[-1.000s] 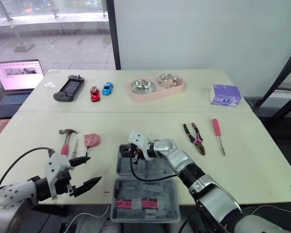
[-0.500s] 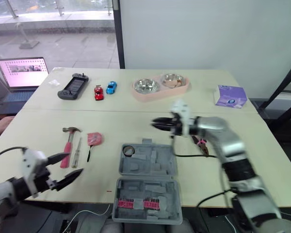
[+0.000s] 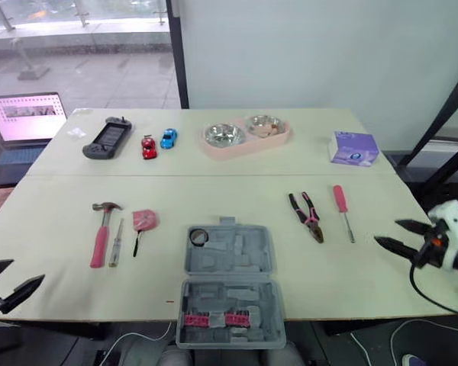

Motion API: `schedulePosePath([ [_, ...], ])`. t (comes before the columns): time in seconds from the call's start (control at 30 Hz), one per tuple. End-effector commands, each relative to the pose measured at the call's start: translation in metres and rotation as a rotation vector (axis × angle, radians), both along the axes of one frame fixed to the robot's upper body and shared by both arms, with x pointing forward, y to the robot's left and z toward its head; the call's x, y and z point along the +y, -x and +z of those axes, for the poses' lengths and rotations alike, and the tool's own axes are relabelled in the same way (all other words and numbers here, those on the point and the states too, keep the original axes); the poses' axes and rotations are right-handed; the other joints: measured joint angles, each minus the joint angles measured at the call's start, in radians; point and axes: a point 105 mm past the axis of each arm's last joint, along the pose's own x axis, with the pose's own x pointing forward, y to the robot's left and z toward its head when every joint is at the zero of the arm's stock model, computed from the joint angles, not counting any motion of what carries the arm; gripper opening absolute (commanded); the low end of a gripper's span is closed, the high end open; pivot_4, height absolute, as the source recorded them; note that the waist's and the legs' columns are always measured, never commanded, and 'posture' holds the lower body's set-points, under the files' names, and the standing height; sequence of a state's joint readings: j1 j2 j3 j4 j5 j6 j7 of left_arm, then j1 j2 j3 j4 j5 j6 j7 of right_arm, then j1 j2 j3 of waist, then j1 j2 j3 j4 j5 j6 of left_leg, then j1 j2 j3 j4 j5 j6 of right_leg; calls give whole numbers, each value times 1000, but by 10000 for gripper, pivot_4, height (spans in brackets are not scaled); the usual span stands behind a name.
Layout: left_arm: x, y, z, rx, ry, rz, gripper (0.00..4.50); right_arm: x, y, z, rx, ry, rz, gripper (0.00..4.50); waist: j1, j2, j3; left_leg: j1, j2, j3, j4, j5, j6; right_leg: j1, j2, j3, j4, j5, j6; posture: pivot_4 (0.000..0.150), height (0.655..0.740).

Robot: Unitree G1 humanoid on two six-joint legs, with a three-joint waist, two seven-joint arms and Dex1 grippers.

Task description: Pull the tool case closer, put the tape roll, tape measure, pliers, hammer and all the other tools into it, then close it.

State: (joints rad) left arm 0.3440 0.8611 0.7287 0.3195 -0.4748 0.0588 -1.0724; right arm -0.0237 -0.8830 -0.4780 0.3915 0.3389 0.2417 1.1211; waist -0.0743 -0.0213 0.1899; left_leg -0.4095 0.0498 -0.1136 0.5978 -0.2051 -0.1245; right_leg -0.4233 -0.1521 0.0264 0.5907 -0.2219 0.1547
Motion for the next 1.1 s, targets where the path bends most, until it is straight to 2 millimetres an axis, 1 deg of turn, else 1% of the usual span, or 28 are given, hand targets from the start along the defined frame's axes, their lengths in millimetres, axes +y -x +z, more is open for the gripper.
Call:
schedulePosePath([
  [0.03,5,0,-1,14,-25,-15,45000,-10,11,1,-51,-20,-21,44487,2,0,0,0,0,0,-1,0,0,0,0,0,0,1,-1,1500,7400],
  [0.1,4,-5,-2,13,-18,-27,45000,-11,16,-5,-43,-14,-24,44487,4,0,0,1,0,0,-3,0,0,-2,1,0,5,1,-1,1500,7400],
  [0.2,2,-11,-3,12,-14,-45,45000,-8,19,-10,-46,-13,-23,44487,6,1,0,2,0,-1,-4,0,0,-3,1,0,9,1,0,1500,7400],
  [0.53,-2,-24,-6,20,-23,-95,45000,-10,24,-14,-48,-2,-40,44487,8,0,0,2,0,-1,-3,0,0,-1,1,0,8,1,0,1500,7400],
  [0.67,-6,-29,-7,11,3,-91,45000,-4,21,-15,-59,1,-35,44487,7,0,0,2,0,-1,-3,0,0,-1,1,0,8,1,0,1500,7400],
  [0.73,-16,-33,-8,-19,74,-83,45000,13,14,-9,-79,16,21,44487,7,1,0,2,0,-1,-3,0,1,-1,1,0,9,1,0,1500,7400],
  [0.8,-34,-37,-14,-48,130,-78,45000,37,2,8,-139,-8,74,44487,6,4,0,2,0,-1,-3,0,1,-1,1,0,9,1,0,1500,7400],
  [0.87,-63,-41,-24,-50,186,-85,45000,76,-10,30,-185,-39,168,44487,5,4,0,3,0,-1,-2,1,0,0,1,0,9,1,0,1500,7400],
  [0.93,-85,-44,-27,-60,241,-86,45000,108,-14,43,-191,-64,257,44487,8,3,0,3,0,-1,-2,1,0,0,1,1,9,3,1,1500,7400],
  [1.03,-105,-57,-21,-116,325,-43,45000,140,-15,51,-178,-87,370,44487,33,-2,-2,3,1,-3,-1,1,0,0,3,0,11,5,3,1500,7400],
  [1.1,-112,-69,-15,-164,364,11,45000,161,-16,54,-167,-102,450,44487,54,-2,-2,3,1,-4,0,1,0,1,3,0,10,5,3,1500,7400],
])
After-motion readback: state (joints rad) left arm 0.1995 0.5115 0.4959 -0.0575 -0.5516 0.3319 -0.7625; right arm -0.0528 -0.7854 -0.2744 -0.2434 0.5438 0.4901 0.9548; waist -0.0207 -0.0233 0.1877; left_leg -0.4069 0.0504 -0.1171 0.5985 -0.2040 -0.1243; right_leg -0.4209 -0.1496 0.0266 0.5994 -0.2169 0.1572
